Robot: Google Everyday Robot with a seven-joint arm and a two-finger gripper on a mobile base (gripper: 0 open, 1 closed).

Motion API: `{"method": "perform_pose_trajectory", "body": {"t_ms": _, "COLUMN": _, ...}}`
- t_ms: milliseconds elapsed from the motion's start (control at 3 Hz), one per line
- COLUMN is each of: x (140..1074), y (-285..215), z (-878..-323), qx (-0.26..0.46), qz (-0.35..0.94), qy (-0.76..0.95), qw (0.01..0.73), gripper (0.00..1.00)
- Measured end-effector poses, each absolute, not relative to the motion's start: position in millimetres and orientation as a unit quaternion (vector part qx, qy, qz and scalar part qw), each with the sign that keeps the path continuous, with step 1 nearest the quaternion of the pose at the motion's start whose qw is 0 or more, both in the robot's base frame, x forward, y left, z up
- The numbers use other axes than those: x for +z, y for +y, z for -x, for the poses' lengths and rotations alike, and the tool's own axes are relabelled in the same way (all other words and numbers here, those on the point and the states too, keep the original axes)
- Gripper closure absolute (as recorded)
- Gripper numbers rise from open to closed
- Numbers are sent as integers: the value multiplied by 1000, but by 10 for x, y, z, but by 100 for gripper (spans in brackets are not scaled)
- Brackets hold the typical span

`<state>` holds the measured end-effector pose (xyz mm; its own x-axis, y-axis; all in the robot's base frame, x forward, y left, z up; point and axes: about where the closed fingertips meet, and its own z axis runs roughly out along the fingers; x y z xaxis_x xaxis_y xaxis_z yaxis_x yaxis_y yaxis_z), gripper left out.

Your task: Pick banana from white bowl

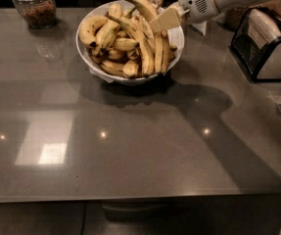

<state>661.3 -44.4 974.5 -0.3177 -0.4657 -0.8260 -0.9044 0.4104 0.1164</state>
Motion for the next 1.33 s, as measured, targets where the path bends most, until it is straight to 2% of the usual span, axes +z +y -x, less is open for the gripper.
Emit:
{"method": "perform_pose_trajectory", "body": {"t_ms": 667, "x": 9977, "y": -518, "z": -6337, "qx": 299, "qz": 458, "qy": 742, "qw": 387, "gripper": 100}}
{"method": "perform_pose_trajectory", "body": {"t_ms": 1333, "x": 10016, "y": -563, "z": -5919, "qx": 323, "qz": 471, "qy": 748, "qw": 339, "gripper": 100}}
